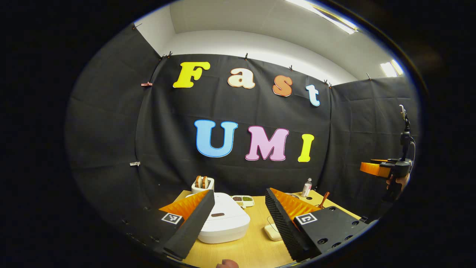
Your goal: Close the left gripper, press the button to open the rice cooker; take a wooden spoon from the chopstick holder with the right hand, scoop a spoonful of rice and pour it into the rice cooker, then put the wooden spoon back into the chopstick holder.
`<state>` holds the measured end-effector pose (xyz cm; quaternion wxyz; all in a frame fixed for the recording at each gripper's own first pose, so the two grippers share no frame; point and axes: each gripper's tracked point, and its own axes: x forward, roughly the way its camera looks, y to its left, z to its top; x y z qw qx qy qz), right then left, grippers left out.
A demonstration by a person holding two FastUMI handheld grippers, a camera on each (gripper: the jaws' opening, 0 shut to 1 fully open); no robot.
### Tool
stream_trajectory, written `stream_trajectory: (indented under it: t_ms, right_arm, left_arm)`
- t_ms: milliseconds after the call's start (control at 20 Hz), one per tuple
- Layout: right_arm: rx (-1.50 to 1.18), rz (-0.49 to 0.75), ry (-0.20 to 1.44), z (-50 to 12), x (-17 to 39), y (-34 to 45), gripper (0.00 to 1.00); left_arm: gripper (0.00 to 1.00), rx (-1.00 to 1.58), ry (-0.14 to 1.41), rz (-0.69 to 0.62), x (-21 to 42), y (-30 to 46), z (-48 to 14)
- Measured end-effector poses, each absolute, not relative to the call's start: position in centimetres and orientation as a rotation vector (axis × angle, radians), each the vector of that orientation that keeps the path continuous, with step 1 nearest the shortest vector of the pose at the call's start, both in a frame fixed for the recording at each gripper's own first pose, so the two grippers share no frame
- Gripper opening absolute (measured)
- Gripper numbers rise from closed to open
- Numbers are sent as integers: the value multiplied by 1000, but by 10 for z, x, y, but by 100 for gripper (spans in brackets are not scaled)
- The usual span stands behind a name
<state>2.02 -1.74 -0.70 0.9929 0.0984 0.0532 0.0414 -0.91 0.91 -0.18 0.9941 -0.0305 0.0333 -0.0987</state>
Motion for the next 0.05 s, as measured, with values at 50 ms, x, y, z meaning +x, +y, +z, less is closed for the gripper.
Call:
stream_trajectory:
  t_ms: [50]
  right_arm:
    - [184,81,102,-7,20,-18,98]
  left_arm:
    - [95,-60,66,-200,-9,8,-2]
